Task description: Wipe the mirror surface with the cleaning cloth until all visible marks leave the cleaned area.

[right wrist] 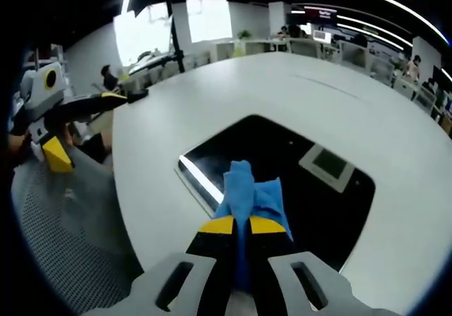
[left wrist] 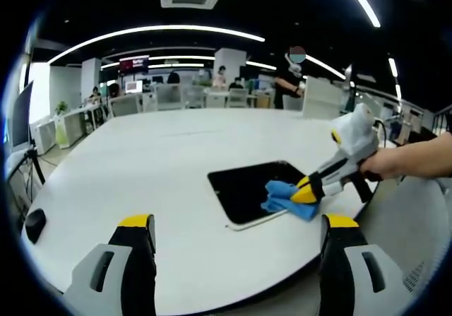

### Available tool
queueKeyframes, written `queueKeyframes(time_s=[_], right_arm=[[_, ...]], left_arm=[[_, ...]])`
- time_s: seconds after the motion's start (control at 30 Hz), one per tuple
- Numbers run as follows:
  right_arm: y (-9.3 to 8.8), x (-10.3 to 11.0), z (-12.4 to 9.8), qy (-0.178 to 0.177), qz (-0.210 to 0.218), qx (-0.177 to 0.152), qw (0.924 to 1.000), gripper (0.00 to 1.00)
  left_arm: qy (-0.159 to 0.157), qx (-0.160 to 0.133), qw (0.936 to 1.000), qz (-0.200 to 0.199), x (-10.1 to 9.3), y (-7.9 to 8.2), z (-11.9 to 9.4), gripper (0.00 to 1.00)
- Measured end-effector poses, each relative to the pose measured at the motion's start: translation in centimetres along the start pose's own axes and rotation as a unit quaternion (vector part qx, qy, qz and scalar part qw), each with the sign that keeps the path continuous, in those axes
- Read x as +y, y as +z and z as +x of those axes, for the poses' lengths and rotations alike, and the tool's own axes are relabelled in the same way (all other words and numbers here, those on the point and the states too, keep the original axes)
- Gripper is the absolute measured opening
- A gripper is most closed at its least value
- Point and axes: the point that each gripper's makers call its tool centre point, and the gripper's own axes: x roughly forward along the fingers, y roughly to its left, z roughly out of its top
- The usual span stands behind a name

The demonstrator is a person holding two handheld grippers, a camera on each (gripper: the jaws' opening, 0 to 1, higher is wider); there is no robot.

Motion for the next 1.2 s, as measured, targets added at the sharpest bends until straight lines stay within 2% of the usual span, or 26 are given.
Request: queueKeyframes(time_s=[0.4,0.73,1.2], right_arm=[[0.4,-0.4,0.3,-0.010,0.001,-0.005,0.9999,0.01],[1.7,-2.6,1.5,-0.028,-0.004,-0.002,0.9996,0.01],[3.3,-5.1,2.9,-0.062,0.018,-0.007,0.9979,0.01]], left_arm=[[0.000,-0.003,1.0000,-0.003,0.0,0.1,0.0,0.99],[0.000,0.002,1.0000,-0.002,0.0,0.0,0.1,0.98],[0.002,0.000,1.0000,-0.001,0.1,0.1,0.0,0.98]])
